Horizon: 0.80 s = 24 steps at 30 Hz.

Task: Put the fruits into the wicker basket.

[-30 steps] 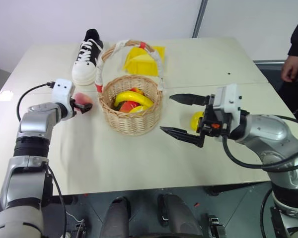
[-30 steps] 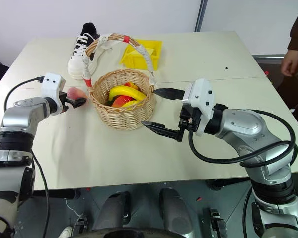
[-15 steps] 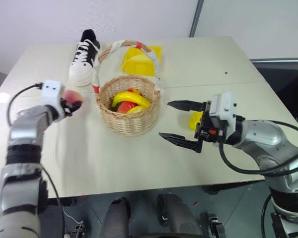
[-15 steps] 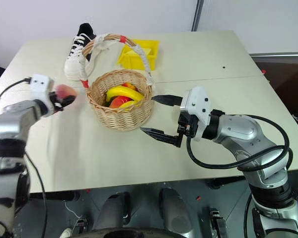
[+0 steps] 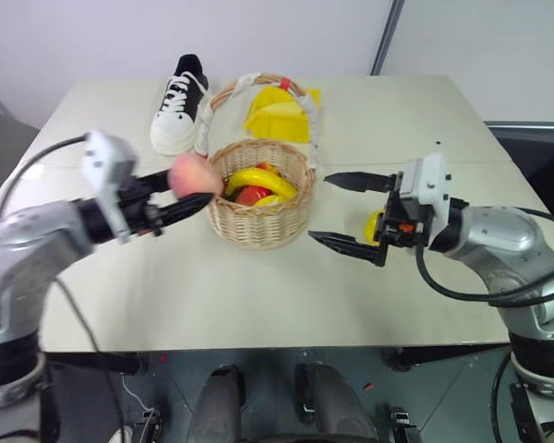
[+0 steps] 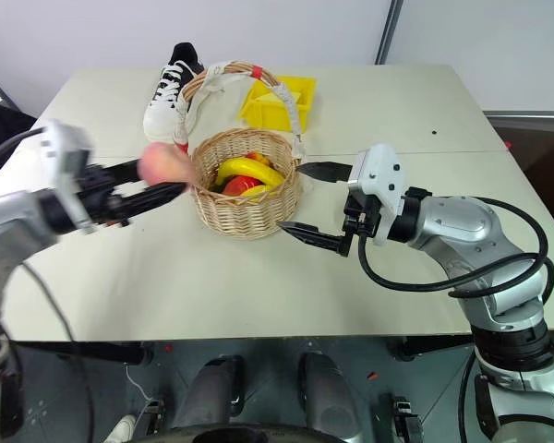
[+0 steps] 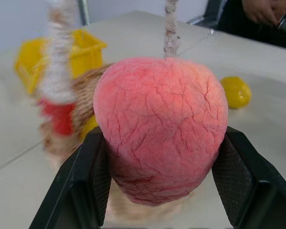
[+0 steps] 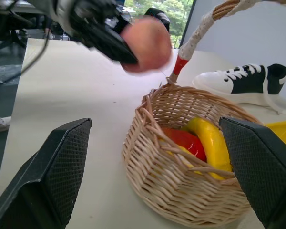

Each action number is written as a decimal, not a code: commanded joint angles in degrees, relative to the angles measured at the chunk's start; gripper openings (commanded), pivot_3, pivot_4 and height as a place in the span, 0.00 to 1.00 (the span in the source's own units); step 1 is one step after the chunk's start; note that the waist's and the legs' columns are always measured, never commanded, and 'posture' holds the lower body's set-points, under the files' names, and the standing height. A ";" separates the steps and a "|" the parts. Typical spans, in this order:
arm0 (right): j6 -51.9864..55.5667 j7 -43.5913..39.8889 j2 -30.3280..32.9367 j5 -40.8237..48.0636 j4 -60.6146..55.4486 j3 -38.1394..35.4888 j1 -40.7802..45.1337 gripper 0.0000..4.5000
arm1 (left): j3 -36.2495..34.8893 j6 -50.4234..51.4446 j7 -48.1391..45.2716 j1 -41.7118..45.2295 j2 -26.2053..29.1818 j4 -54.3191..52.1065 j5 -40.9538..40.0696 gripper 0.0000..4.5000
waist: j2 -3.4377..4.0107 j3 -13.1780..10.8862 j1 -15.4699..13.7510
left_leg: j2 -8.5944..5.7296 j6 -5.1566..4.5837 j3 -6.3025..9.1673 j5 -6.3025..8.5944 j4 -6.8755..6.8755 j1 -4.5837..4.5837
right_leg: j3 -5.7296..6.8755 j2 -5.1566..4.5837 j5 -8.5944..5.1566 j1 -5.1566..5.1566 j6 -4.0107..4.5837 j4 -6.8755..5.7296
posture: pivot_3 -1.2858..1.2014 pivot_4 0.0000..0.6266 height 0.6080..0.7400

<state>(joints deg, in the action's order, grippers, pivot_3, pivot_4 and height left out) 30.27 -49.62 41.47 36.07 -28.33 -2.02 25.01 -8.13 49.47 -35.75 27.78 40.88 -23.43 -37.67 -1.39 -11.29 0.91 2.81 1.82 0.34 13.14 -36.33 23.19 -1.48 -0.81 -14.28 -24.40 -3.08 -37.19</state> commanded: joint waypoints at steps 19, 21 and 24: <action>49.63 42.11 -14.42 -5.38 -2.64 -16.06 2.83 1.00 | 8.96 -17.37 -6.19 4.99 -5.33 9.67 13.14 0.99 | 0.04 0.01 -0.03 | 0.10 -0.15 0.04 0.08 0.12 0.10 | -0.02 0.15 0.01 -0.29 -0.10 -0.22 | 0.52 0.24 1.00; 56.22 45.37 -18.50 -7.09 -3.36 -17.96 4.88 1.00 | 8.25 -17.76 -7.49 4.24 -6.67 9.09 11.18 0.99 | 0.05 0.01 -0.11 | 0.10 -0.15 0.06 0.08 0.12 0.11 | -0.01 0.15 0.01 -0.30 -0.10 -0.24 | 0.52 0.24 1.00; 60.90 48.72 -21.36 -10.50 -4.03 -18.26 6.58 1.00 | 8.40 -18.23 -8.76 3.56 -7.25 8.15 10.82 0.99 | 0.05 0.01 -0.15 | 0.09 -0.15 0.05 0.08 0.09 0.17 | -0.01 0.13 0.01 -0.33 -0.11 -0.22 | 0.52 0.24 1.00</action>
<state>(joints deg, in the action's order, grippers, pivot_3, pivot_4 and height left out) 88.72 -3.14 20.88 27.84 -29.52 -18.61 30.05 1.32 32.88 -43.69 31.21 33.45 -13.25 -26.18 -1.34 -11.28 0.76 2.89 1.67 0.39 13.22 -36.23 23.36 -1.49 -0.68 -14.27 -24.73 -3.19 -37.41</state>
